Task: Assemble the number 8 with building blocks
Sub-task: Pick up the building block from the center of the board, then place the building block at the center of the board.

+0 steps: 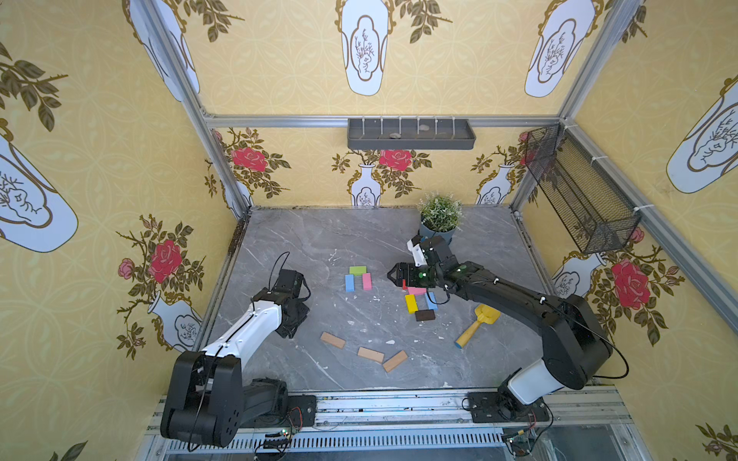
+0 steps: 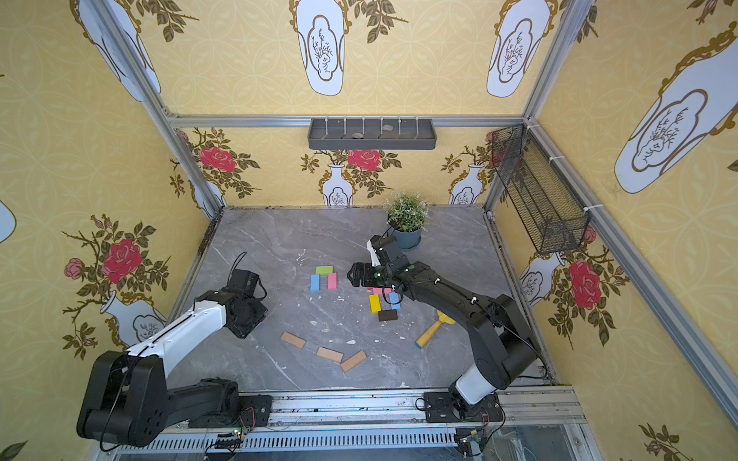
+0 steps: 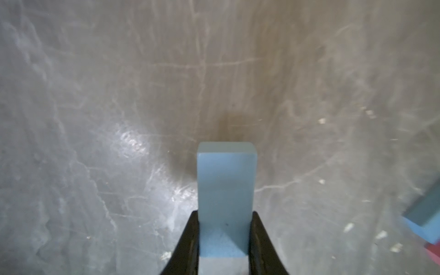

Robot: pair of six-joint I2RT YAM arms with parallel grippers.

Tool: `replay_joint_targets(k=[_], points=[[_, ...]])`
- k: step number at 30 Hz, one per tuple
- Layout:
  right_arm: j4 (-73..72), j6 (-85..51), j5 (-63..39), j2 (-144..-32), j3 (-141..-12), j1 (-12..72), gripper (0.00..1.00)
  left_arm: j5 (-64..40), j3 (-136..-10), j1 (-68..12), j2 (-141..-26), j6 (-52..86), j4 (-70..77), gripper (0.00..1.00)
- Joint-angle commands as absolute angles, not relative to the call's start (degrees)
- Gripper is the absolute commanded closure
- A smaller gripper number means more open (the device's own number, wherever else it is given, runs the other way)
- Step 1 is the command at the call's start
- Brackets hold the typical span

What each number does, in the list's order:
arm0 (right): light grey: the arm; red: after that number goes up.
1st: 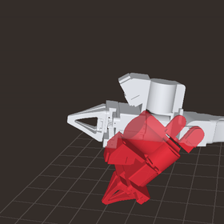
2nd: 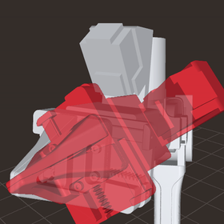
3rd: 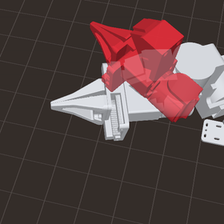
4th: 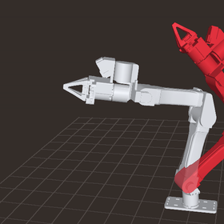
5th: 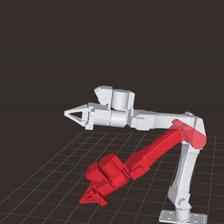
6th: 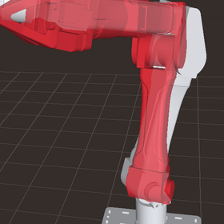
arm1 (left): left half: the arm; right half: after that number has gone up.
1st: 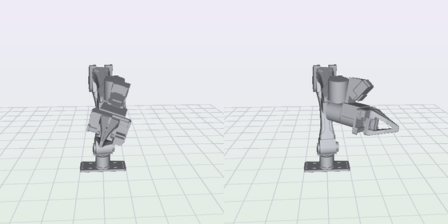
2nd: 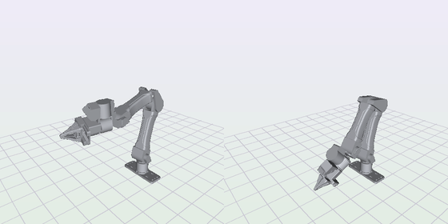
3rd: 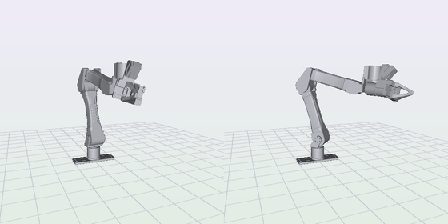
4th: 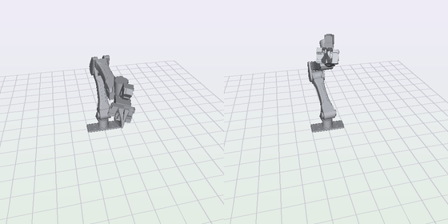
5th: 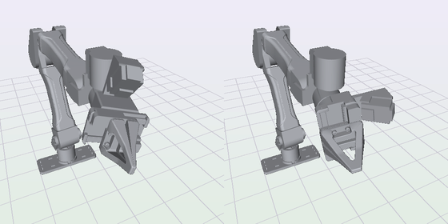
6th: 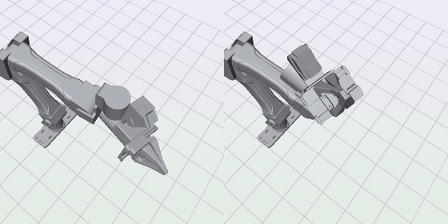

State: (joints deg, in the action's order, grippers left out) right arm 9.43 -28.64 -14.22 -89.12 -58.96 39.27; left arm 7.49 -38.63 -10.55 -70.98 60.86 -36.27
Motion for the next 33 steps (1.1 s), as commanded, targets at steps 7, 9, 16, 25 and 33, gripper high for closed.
replay_joint_targets(k=[7, 9, 16, 25, 33], points=[[11.60, -25.99, -12.24, -85.05, -58.09, 39.13, 0.08, 10.62, -49.97, -19.41, -67.45, 48.61, -43.71, 0.94], [11.94, -25.85, -11.96, -83.59, -57.51, 39.19, 0.07, 10.96, -53.23, -22.41, -68.42, 45.28, -45.24, 0.94], [14.13, -26.48, -8.52, -77.32, -54.56, 39.13, 0.06, 11.08, -60.64, -32.53, -74.41, 34.89, -46.46, 0.90], [14.66, -28.50, -4.70, -69.40, -49.49, 39.15, 0.02, 10.07, -66.97, -41.31, -86.98, 27.75, -45.53, 0.90], [14.63, -28.80, -1.73, -61.44, -45.87, 39.19, 0.03, 6.31, -68.68, -44.03, -94.46, 23.72, -42.99, 0.90]])
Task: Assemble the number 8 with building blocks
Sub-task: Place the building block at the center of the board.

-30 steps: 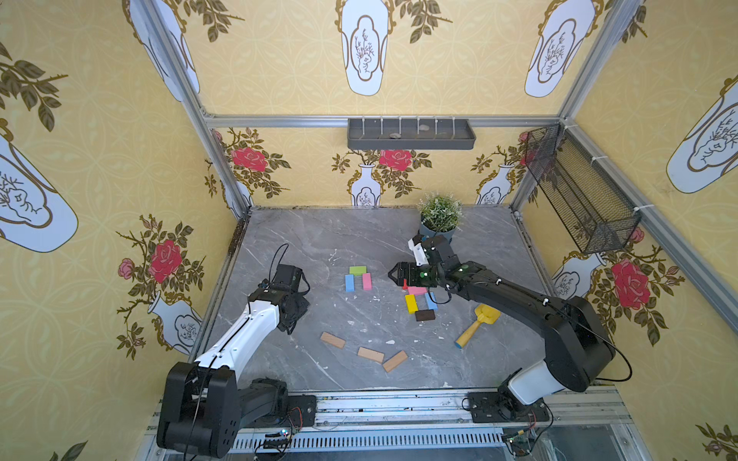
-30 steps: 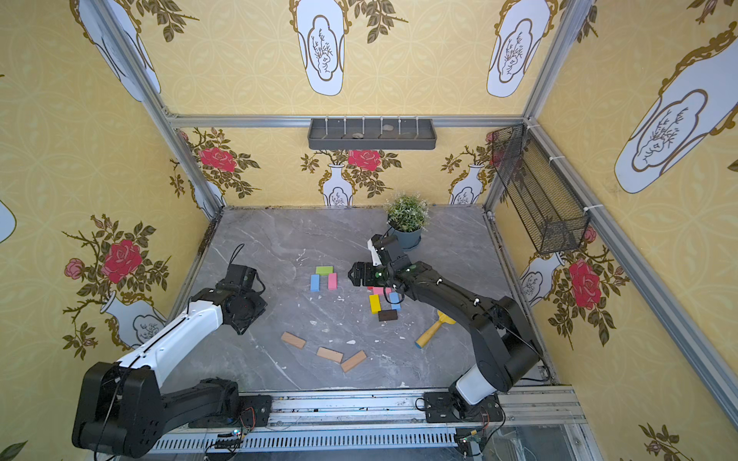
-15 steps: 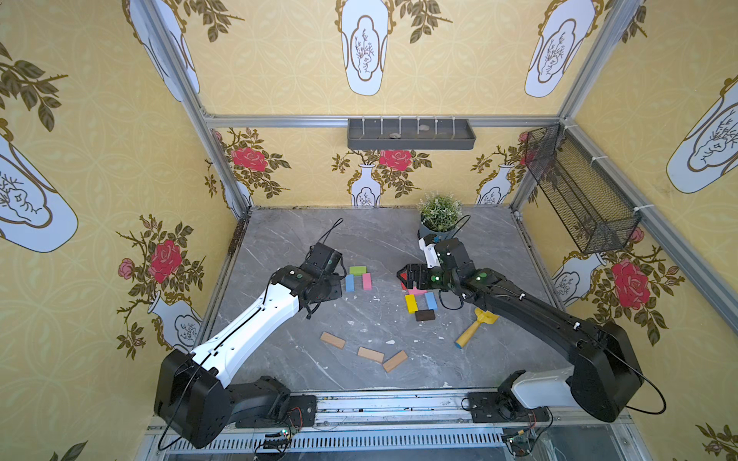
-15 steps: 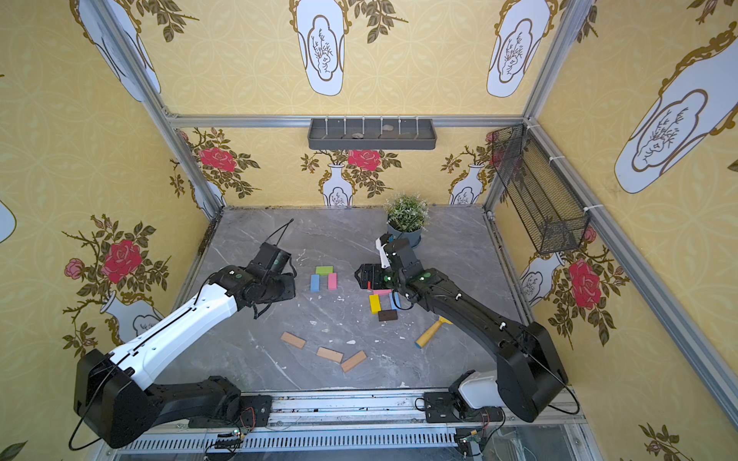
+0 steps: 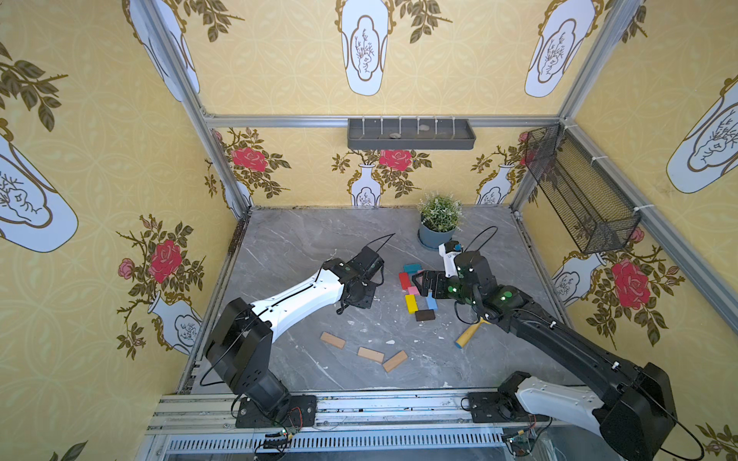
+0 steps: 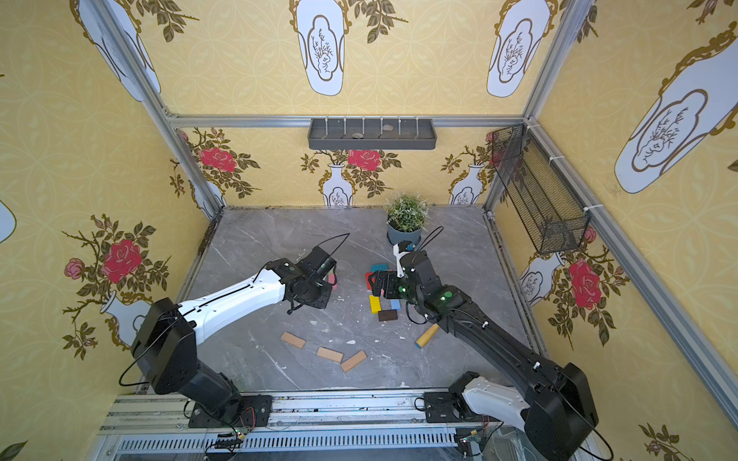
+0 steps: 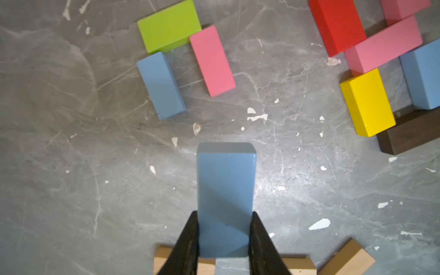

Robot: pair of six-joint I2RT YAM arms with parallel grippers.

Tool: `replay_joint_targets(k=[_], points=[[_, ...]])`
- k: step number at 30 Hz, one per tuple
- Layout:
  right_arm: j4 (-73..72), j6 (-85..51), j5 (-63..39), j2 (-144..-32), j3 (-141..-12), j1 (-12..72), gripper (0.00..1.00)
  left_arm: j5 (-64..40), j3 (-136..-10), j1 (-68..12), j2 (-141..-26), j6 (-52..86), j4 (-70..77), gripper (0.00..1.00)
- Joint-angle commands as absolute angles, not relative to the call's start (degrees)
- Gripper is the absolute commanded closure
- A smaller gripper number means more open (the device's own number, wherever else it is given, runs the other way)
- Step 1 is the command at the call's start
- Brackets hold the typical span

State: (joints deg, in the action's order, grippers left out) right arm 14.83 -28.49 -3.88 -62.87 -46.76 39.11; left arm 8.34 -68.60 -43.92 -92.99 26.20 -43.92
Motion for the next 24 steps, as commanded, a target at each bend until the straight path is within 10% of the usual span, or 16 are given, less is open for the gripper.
replay_joint_targets(k=[1, 24], points=[[14.46, -28.33, -1.41, -60.82, -45.37, 39.17, 0.02, 5.97, -68.49, -44.08, -94.92, 23.47, -42.60, 0.90], [7.80, -22.70, -4.21, -59.94, -41.02, 39.12, 0.02, 2.44, -64.79, -44.12, -103.24, 21.54, -38.95, 0.80]])
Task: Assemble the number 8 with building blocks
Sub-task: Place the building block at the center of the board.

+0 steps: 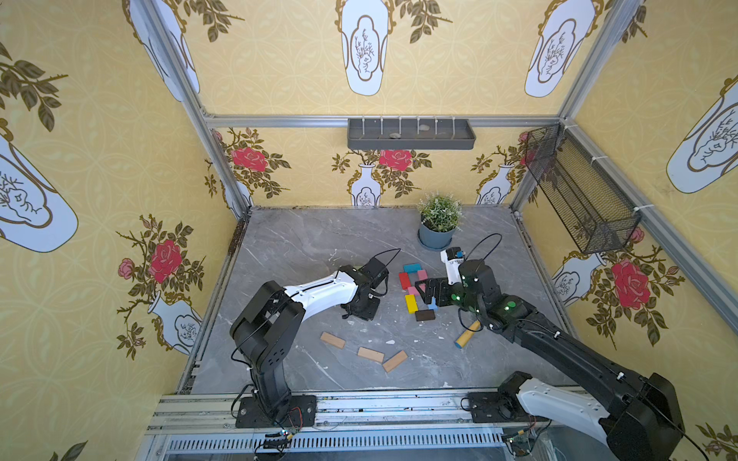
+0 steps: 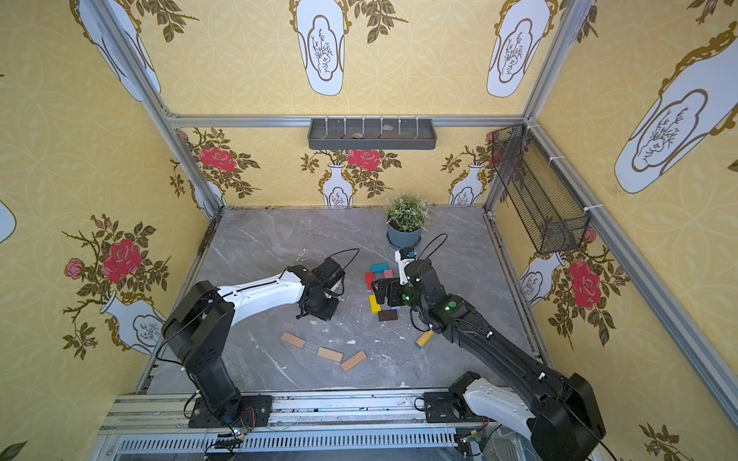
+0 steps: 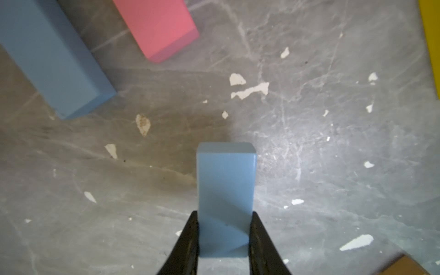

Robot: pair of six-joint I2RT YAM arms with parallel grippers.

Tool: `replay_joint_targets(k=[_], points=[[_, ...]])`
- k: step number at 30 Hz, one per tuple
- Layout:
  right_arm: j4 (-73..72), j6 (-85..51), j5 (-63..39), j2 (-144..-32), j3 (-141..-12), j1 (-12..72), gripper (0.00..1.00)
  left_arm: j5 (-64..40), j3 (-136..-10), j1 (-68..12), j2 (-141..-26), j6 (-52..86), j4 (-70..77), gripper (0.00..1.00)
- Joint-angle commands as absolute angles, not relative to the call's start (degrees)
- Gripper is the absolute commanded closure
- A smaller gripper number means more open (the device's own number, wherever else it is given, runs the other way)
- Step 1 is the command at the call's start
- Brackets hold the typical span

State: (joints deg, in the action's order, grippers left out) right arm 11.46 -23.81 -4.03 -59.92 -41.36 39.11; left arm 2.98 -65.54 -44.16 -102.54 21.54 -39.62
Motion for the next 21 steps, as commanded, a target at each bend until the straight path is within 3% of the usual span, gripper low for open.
replay_joint_targets(k=[1, 11, 20, 21], points=[[7.53, -22.19, -4.30, -59.88, -40.80, 39.19, 0.03, 2.46, -64.53, -44.12, -103.34, 21.73, -38.69, 0.79], [3.59, -17.40, -7.44, -59.43, -38.39, 39.69, 0.02, 5.51, -62.63, -44.12, -98.96, 23.59, -38.27, 0.40], [1.06, -6.66, -6.60, -63.87, -38.79, 45.56, 0.02, 15.68, -59.75, -44.12, -84.35, 29.26, -40.37, 0.32], [1.81, -5.36, -6.11, -65.67, -39.98, 46.72, 0.02, 16.85, -59.43, -44.04, -82.40, 30.04, -40.63, 0.26]])
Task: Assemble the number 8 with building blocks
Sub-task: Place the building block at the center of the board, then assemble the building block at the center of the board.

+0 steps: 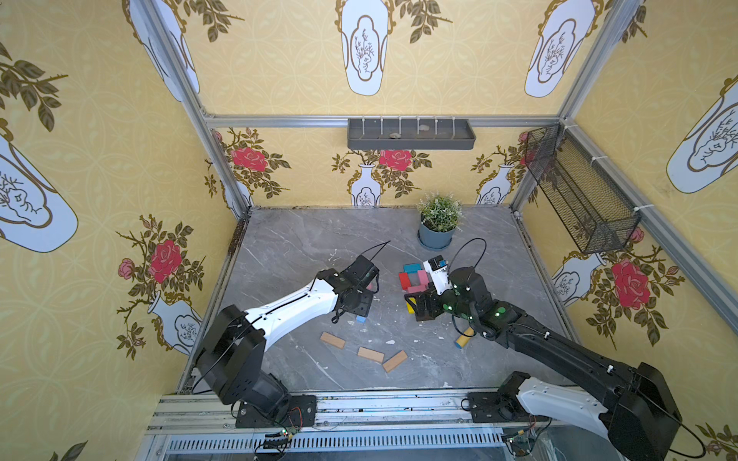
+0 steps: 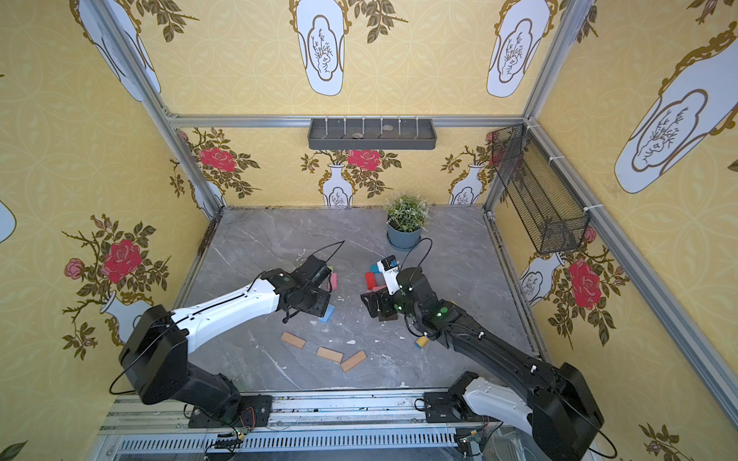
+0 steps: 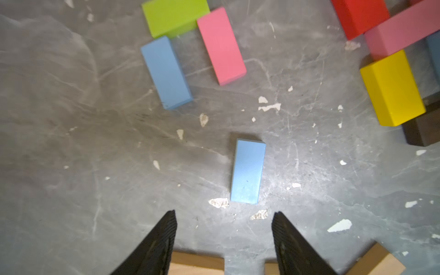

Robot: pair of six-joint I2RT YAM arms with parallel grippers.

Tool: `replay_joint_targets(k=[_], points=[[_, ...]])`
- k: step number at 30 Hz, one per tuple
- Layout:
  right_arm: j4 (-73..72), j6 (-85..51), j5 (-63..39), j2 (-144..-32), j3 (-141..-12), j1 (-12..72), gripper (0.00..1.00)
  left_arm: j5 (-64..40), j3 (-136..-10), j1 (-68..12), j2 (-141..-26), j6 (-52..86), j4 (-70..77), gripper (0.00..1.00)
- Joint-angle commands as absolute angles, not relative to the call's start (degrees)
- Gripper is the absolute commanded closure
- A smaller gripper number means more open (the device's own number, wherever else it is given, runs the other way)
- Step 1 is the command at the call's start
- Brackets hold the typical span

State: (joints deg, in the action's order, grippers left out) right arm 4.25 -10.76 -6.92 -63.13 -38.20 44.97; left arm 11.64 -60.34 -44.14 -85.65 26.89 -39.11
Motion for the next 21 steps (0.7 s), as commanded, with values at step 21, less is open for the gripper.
replay_joint_targets(k=[21], points=[[18.02, 1.82, -5.82, -106.63, -70.13, 58.43, 0.02, 23.29, -50.16, -38.34, -53.16, 40.90, -43.26, 0.00]])
